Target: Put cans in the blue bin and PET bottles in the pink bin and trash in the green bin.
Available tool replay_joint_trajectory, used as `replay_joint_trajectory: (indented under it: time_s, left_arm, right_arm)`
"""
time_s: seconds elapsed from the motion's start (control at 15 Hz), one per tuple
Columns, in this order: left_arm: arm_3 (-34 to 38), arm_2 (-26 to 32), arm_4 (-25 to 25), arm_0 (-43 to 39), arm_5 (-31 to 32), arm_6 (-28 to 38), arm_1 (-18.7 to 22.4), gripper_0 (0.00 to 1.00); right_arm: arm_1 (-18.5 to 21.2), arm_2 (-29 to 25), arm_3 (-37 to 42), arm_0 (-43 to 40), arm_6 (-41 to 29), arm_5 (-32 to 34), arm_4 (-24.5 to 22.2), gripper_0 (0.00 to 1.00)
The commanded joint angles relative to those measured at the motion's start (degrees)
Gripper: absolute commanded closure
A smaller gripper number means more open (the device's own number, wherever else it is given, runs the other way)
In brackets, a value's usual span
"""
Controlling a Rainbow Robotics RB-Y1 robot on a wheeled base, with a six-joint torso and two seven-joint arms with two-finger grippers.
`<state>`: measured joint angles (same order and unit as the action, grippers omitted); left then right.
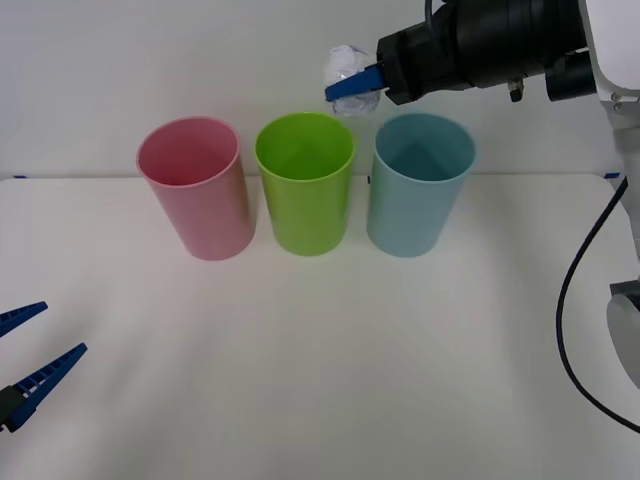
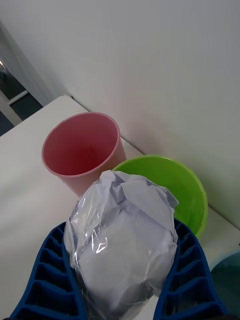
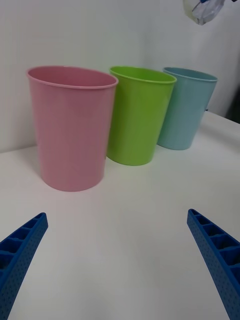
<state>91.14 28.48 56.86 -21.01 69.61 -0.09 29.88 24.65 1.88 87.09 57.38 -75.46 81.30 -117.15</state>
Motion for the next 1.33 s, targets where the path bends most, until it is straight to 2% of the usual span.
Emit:
replay_joint_trajectory:
  time_s: [0.07,0.4,1.07,1.33]
  left_arm:
    - [0.0,0.0,0.0,0.0,0.0,0.0,0.0,0.04]
    - [0.0,0.0,0.0,0.0,0.0,0.0,0.0,0.04]
    - [0.0,0.0,0.0,0.0,0.0,0.0,0.0,0.04]
    - [0.0,0.0,0.0,0.0,0.0,0.0,0.0,0.04]
  right_arm:
    - [-0.04,4.8,-7.55,5.2,-0.04,-2.55,-0.53,1.0]
    - [-1.01,14.03,-17.04,10.73,-0.04,-8.44,-2.55,1.0]
    - [-6.99,14.91,-21.35,10.56,0.05,-10.72,-14.15,1.0]
    - [-7.69,15.7,-21.79,10.56,-0.04,-10.99,-16.0,1.0]
